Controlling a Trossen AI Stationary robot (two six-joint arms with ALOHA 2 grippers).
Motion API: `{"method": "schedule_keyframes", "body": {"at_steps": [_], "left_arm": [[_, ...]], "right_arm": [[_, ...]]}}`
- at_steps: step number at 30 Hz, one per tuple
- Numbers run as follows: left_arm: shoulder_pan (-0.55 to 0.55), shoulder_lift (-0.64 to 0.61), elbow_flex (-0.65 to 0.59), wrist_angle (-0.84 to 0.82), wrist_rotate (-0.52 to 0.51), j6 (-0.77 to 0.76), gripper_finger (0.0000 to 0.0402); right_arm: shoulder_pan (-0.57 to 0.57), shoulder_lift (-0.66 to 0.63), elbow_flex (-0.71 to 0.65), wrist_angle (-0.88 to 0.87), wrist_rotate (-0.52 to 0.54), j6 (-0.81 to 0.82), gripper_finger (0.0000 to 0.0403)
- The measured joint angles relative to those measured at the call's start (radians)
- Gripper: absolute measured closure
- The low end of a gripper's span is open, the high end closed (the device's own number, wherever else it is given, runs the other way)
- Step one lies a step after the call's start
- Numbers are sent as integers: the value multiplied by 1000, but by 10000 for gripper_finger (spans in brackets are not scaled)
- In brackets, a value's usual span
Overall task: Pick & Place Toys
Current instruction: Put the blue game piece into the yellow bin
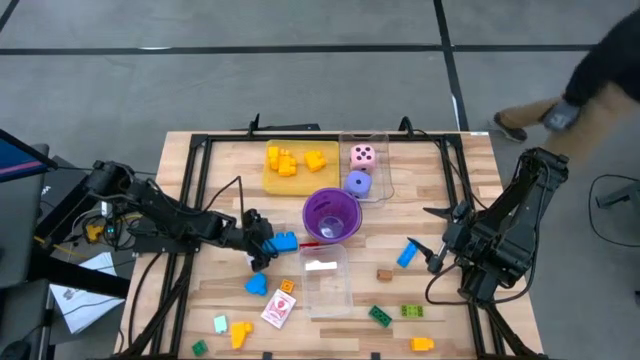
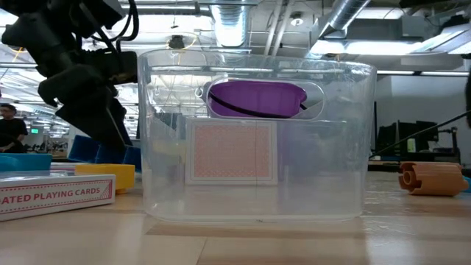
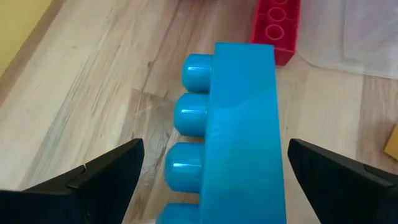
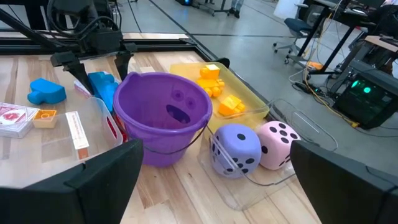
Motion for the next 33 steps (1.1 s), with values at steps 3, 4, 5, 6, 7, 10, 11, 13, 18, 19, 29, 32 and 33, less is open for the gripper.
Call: {"method": "schedule_keyframes", "body": {"at_steps": [3,4,5,6,7,10,11,13,18,19,29,32,33], "left_arm": [[0,0,0,0,6,0,10],[0,0,0,0,8,0,10],[0,0,0,0,15,-1,10],[0,0,0,0,28,-1,10],[0,0,0,0,40,0,10],[0,0,0,-1,50,1,10],[1,0,0,-1,50,1,10],[5,0,0,-3,49,1,10],[8,0,0,-23,48,1,12],[8,-1,0,-27,48,0,15],[8,-1,0,-57,8,-21,112],[8,-2,0,-52,6,-17,152],[8,-3,1,-50,5,-17,160]], "right_arm": [[0,0,0,1,0,0,5],[0,0,0,1,0,0,5],[0,0,0,3,0,0,5],[0,0,0,6,0,-1,5],[0,0,0,6,0,-1,5],[0,0,0,7,-3,-1,5],[0,0,0,7,-4,-1,5],[0,0,0,6,-4,-1,5],[0,0,0,6,-4,-3,5],[0,0,0,6,-4,-3,5],[0,0,0,8,-4,-3,5],[0,0,0,8,-5,-3,5],[0,0,0,9,-5,-3,5]]}}
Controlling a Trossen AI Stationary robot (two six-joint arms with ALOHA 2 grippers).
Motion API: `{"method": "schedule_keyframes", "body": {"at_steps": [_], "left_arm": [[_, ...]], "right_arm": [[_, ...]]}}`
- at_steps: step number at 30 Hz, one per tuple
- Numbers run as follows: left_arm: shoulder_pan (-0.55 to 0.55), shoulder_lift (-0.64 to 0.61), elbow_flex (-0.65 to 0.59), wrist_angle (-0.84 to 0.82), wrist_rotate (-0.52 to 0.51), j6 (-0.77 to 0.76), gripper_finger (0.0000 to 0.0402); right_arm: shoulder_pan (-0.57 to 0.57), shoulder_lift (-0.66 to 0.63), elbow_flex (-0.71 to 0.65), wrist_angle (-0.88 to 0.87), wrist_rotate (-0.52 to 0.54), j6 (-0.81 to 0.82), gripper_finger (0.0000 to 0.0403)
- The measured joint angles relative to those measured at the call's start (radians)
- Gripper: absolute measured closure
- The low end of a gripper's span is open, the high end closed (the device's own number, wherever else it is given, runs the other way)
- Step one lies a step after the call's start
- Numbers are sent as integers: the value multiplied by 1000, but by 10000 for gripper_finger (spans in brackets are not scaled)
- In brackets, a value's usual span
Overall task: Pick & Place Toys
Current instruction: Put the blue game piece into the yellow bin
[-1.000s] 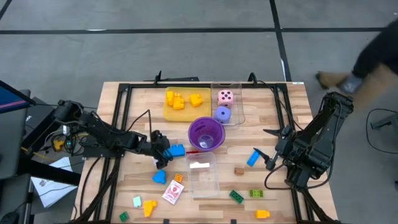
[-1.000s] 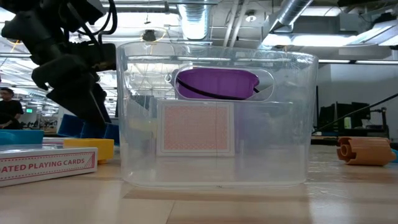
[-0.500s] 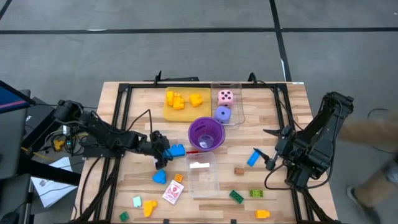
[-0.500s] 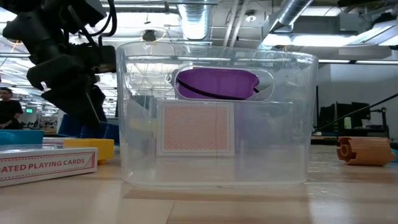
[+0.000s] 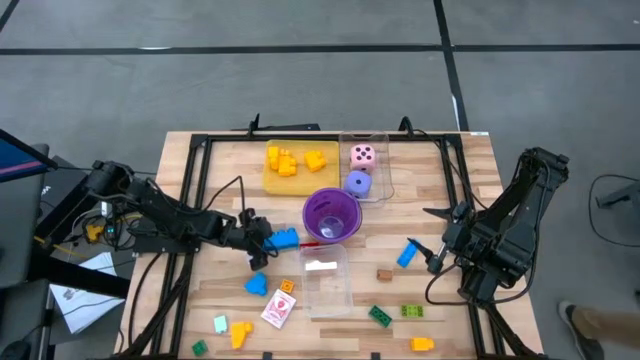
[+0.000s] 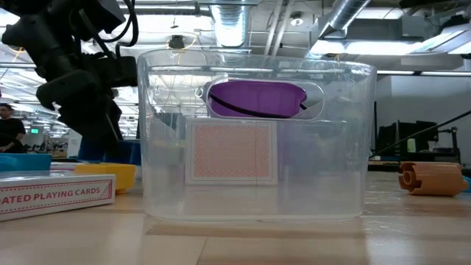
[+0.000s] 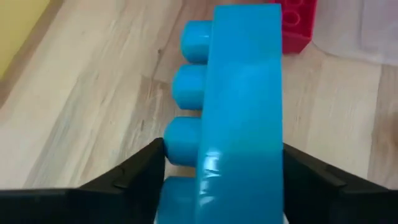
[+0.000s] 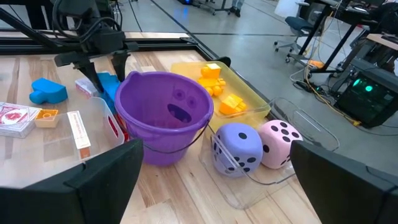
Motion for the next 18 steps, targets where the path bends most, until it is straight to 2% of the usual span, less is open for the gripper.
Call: {"method": "schedule_keyframes", "body": {"at_steps": [8,18], "left_arm": [[-6,-5,1,0,-6,8,237],[-6,-98,-4,-22,2,29,292]], "right_arm": [[0,0,0,0,0,0,5],[0,0,0,1,0,0,5]]}}
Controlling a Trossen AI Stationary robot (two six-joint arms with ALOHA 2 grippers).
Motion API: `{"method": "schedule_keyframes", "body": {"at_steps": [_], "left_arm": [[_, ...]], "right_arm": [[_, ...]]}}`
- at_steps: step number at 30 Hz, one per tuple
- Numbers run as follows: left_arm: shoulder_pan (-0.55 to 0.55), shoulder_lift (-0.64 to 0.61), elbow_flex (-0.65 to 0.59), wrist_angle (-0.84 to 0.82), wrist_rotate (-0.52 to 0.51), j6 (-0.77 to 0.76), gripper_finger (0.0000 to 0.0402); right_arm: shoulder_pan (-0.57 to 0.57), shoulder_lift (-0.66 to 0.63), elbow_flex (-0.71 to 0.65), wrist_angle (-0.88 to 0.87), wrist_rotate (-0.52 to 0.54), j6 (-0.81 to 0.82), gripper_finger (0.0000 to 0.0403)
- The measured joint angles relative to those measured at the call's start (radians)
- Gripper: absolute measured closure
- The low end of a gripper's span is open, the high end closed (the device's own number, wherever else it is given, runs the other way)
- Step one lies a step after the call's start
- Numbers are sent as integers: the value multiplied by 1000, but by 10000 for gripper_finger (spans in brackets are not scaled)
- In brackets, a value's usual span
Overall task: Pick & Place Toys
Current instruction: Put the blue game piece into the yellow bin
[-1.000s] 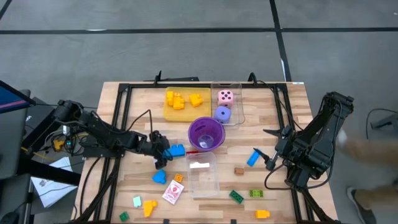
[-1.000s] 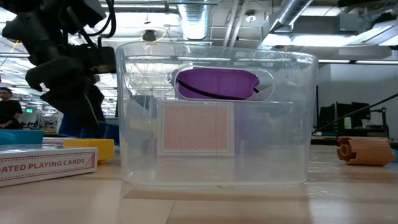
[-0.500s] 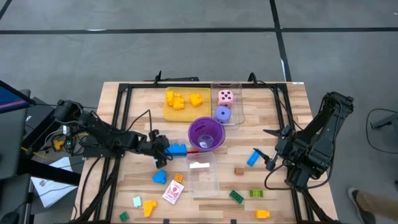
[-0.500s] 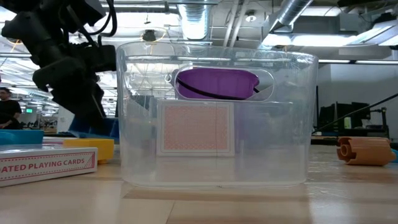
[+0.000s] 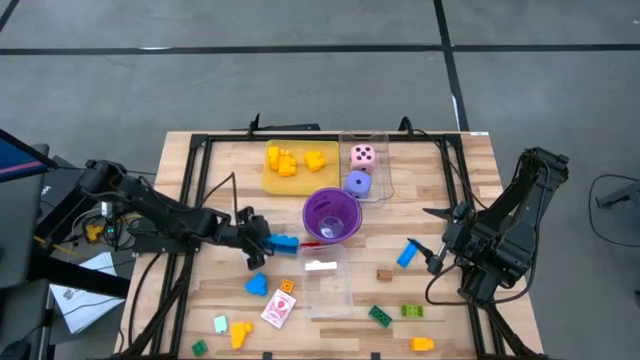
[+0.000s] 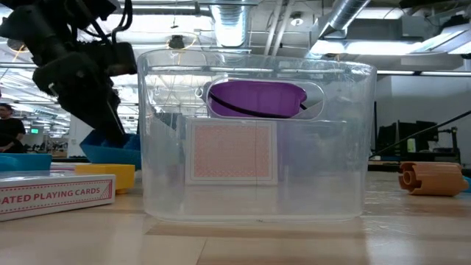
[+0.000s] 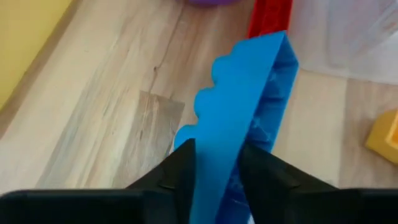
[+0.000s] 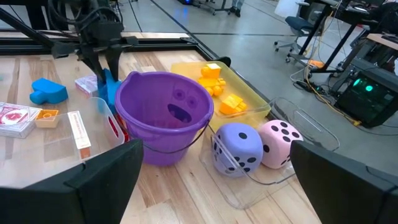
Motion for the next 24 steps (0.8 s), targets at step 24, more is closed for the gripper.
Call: {"method": "schedule_keyframes", "body": {"at_steps": [24], "left_arm": [[0,-59,2,-31,-124,0,401]], "right_arm": [[0,0,0,7,-4,0,5]]}}
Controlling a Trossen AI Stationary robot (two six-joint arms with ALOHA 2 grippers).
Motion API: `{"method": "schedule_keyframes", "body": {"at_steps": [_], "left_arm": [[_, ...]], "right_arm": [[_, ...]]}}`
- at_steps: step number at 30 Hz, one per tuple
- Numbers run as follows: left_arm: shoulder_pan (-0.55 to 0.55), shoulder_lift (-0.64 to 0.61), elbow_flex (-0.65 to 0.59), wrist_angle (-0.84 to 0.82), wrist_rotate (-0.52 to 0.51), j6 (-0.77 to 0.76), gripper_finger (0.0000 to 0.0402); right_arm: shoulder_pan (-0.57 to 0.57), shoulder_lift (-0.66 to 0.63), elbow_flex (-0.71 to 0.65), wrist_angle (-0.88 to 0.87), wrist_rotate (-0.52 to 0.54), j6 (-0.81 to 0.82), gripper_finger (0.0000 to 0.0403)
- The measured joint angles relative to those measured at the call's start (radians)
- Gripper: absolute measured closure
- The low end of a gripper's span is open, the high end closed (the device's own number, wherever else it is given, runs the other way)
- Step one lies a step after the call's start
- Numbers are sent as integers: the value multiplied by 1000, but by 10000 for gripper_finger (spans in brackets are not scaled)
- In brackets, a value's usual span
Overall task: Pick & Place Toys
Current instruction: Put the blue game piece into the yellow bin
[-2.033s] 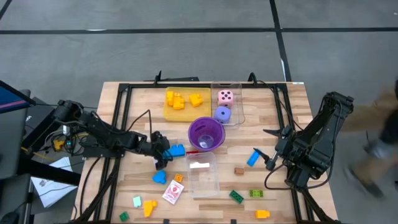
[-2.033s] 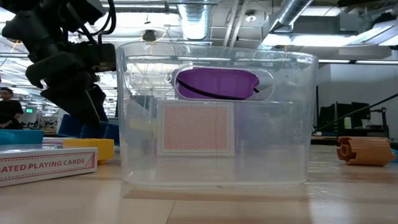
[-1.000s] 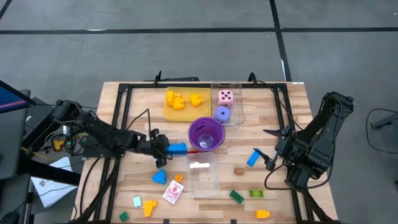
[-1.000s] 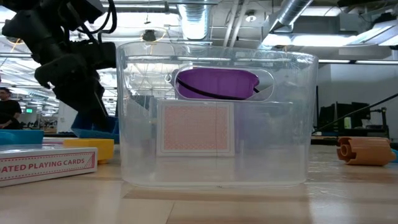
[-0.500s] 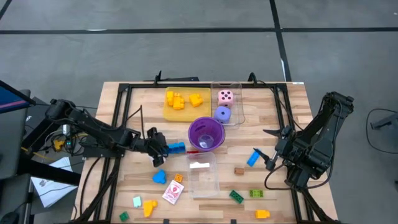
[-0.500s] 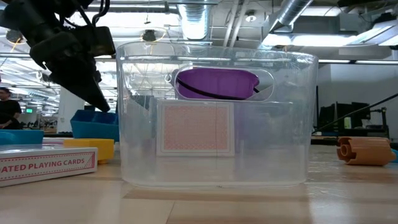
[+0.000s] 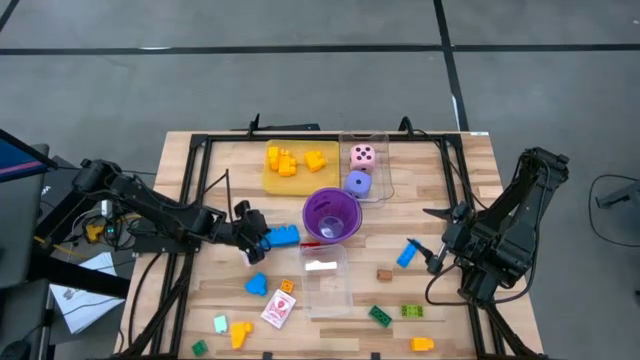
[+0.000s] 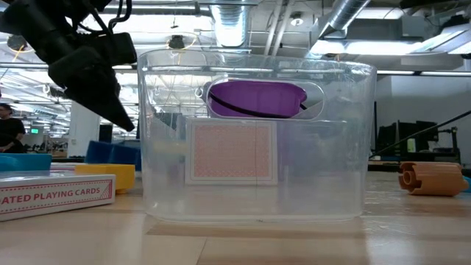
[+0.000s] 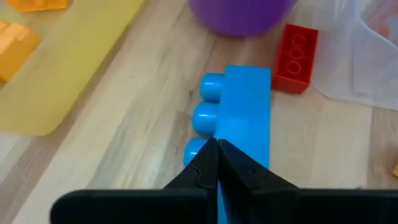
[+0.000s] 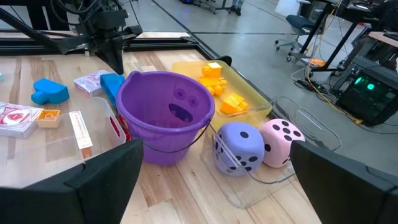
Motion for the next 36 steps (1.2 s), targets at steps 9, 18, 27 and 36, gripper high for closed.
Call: {"method": "schedule_keyframes", "body": {"at_steps": [9,18,27,36], "left_arm": [[4,0,0,8,-66,-65,342],[-27,0,0,21,-66,30,159],[7,65,2,53,-37,23,8],[110,178,2,53,125,49,24]], "right_arm": [[0,0,0,0,-14,0,5],[0,0,0,1,-14,0,5],[0,0,0,4,-14,0,5],[0,0,0,11,-17,0,5]]}}
